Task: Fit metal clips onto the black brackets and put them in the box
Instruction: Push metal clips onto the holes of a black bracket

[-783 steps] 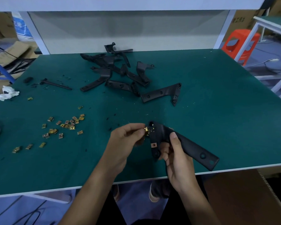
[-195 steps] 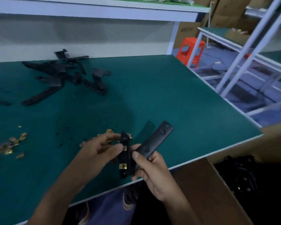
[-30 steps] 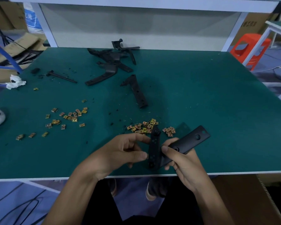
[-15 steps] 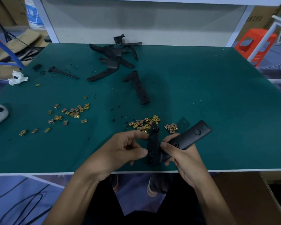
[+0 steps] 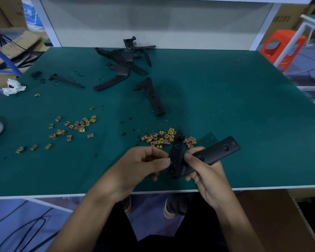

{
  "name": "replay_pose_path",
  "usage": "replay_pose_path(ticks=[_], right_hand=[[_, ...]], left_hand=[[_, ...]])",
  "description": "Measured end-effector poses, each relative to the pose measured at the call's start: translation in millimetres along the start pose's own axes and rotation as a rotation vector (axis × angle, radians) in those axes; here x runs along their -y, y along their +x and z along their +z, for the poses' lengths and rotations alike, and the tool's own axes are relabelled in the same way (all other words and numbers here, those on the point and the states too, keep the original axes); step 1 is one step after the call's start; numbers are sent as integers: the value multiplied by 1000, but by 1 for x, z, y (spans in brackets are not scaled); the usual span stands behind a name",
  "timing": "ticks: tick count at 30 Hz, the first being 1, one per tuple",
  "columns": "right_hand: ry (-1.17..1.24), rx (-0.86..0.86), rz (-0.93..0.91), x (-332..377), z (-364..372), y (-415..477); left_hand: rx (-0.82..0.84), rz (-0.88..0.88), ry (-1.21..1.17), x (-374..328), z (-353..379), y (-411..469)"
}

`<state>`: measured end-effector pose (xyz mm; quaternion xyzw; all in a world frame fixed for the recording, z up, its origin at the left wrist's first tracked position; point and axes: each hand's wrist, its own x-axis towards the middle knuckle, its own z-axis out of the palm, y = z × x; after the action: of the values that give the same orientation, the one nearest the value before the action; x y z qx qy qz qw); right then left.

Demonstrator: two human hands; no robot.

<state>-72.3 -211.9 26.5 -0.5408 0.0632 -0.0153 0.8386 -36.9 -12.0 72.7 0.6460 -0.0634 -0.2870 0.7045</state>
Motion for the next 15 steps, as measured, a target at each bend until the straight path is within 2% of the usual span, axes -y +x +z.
replay_pose_path(ticks=[3, 8, 12, 15], right_hand=[[52, -46, -40, -3, -1, -1], [15, -121, -102, -7, 3, -2], [8, -87, -91, -7, 3, -2], [35, -88, -76, -5, 0, -2]], left_hand=[[-66, -3, -159, 7, 14, 1], [-217, 68, -111, 6, 18, 2], [-143, 82, 41, 1, 9, 0], [-108, 84, 70, -4, -1, -3]])
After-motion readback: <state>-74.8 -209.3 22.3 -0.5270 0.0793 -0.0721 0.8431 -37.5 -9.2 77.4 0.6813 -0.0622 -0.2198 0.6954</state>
